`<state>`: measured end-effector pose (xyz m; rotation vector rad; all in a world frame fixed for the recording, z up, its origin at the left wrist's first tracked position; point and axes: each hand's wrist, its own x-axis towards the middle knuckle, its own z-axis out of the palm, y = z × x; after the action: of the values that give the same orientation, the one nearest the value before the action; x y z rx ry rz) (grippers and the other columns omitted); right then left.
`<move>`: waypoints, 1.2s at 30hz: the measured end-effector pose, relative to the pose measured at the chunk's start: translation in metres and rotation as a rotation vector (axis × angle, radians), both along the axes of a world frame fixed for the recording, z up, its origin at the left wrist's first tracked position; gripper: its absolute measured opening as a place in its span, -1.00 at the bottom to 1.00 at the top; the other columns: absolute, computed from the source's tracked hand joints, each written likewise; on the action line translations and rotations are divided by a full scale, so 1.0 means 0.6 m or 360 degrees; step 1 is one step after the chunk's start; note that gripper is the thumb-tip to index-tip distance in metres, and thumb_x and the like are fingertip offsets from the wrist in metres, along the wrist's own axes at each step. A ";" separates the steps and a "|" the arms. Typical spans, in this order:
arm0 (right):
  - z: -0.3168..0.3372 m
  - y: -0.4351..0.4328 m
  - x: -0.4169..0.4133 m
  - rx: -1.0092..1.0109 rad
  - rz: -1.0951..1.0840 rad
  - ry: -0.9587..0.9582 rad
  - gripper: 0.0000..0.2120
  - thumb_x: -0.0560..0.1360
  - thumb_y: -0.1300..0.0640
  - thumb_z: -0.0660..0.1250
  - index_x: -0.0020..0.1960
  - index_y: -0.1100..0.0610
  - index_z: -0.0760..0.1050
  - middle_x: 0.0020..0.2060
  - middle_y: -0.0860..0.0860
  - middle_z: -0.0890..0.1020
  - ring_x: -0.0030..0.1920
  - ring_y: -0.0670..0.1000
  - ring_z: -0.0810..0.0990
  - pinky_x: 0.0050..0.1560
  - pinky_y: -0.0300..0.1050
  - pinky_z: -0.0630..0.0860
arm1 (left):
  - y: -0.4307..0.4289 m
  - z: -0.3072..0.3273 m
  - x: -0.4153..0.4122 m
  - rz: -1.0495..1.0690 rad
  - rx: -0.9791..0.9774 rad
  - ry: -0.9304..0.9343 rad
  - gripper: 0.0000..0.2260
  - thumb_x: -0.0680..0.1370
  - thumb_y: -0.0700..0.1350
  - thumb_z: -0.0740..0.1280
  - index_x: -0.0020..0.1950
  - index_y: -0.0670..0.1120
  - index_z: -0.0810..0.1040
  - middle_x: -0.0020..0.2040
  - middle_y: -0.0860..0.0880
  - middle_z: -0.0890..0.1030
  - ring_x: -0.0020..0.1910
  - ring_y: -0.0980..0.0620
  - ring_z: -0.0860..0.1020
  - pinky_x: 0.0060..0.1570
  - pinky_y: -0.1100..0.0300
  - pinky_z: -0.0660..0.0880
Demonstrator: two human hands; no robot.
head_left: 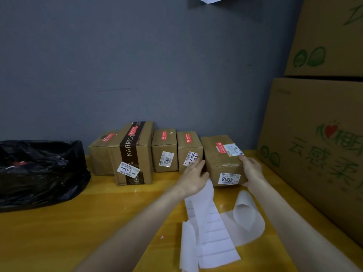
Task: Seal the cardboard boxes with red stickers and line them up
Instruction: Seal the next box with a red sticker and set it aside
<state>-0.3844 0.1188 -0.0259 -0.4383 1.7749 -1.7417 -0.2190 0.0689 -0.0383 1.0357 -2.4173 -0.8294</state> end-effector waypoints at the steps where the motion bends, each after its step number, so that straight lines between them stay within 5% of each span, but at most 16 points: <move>1: -0.004 -0.005 -0.002 0.0022 0.0002 -0.0015 -0.61 0.56 0.01 0.23 0.33 0.13 0.34 0.21 0.17 0.51 0.10 0.18 0.52 0.15 0.15 0.48 | 0.001 -0.005 -0.004 -0.0033 -0.0028 -0.0040 -0.51 0.64 -0.06 0.10 0.55 -0.03 0.02 0.56 -0.01 -0.06 0.53 0.01 -0.11 0.48 0.11 -0.08; 6: -0.028 -0.023 -0.009 0.0043 0.0000 -0.0108 -0.44 0.52 -0.11 0.26 0.38 0.19 0.27 0.23 0.18 0.51 0.19 0.21 0.51 0.18 0.10 0.47 | -0.014 -0.005 -0.008 -0.0102 -0.0223 -0.0282 -0.39 0.58 -0.19 0.15 0.54 0.08 -0.06 0.54 -0.01 -0.26 0.51 -0.02 -0.27 0.49 0.01 -0.12; 10: -0.052 -0.022 -0.012 0.0085 0.0222 0.0149 -0.18 0.29 -0.18 0.47 0.40 0.16 0.25 0.23 0.12 0.53 0.18 0.14 0.53 0.21 0.04 0.47 | -0.029 -0.007 -0.006 -0.0224 -0.0319 -0.0344 -0.44 0.59 -0.17 0.13 0.54 0.05 -0.02 0.56 0.00 -0.18 0.52 0.00 -0.22 0.49 0.03 -0.11; 13: -0.063 -0.022 -0.026 0.0145 0.0403 0.0313 -0.05 0.23 -0.01 0.56 0.46 0.14 0.12 0.27 0.10 0.48 0.24 0.12 0.49 0.22 -0.03 0.44 | -0.019 -0.023 -0.009 -0.0335 -0.0280 -0.0248 -0.43 0.57 -0.22 0.16 0.52 0.12 0.07 0.56 0.02 -0.15 0.53 -0.03 -0.11 0.46 0.03 0.05; 16: -0.069 -0.029 -0.039 0.0141 0.0468 0.0403 -0.08 0.20 0.12 0.60 0.43 0.15 0.19 0.25 0.09 0.50 0.21 0.10 0.51 0.24 0.01 0.46 | -0.015 -0.033 -0.016 -0.0373 -0.0228 -0.0185 -0.43 0.55 -0.27 0.19 0.49 0.12 0.15 0.55 0.05 -0.18 0.53 -0.04 -0.06 0.43 0.04 0.19; 22: -0.067 -0.042 -0.038 0.0051 0.0516 0.0442 -0.40 0.30 0.17 0.54 0.28 0.12 0.41 0.14 0.10 0.59 0.05 0.05 0.58 0.06 -0.09 0.51 | -0.023 -0.020 -0.027 -0.0276 -0.0264 -0.0314 -0.48 0.58 -0.22 0.16 0.52 -0.09 0.08 0.56 -0.02 -0.19 0.53 -0.01 -0.08 0.47 0.11 0.05; 30: -0.057 -0.049 -0.049 0.0146 0.0471 0.0529 -0.21 0.26 0.22 0.56 0.38 0.20 0.26 0.22 0.14 0.53 0.12 0.08 0.54 0.02 -0.15 0.46 | -0.032 -0.008 -0.035 -0.0214 -0.0383 -0.0341 -0.53 0.59 -0.20 0.15 0.50 -0.09 0.18 0.56 -0.09 -0.11 0.53 -0.03 -0.15 0.48 0.07 -0.10; 34: -0.049 -0.055 -0.047 0.0195 0.0446 0.0762 -0.14 0.27 0.25 0.55 0.43 0.16 0.16 0.28 0.14 0.46 0.25 0.12 0.47 0.17 -0.04 0.47 | -0.039 0.006 -0.009 0.0034 -0.0635 0.0056 -0.58 0.55 -0.21 0.18 0.42 -0.10 0.34 0.55 -0.04 0.07 0.53 -0.02 0.00 0.48 0.06 0.09; 36: -0.047 -0.056 -0.046 0.0272 0.0468 0.0891 -0.14 0.27 0.23 0.55 0.43 0.15 0.16 0.30 0.14 0.44 0.28 0.12 0.45 0.22 0.00 0.46 | -0.042 0.014 0.015 0.0097 -0.0674 0.0017 -0.64 0.57 -0.15 0.19 0.38 -0.07 0.39 0.49 -0.03 0.22 0.47 -0.02 0.17 0.39 0.02 0.25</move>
<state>-0.4119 0.0853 -0.0541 -1.1352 2.0800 -1.3247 -0.2097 0.0439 -0.0297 0.9251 -2.3915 -0.2786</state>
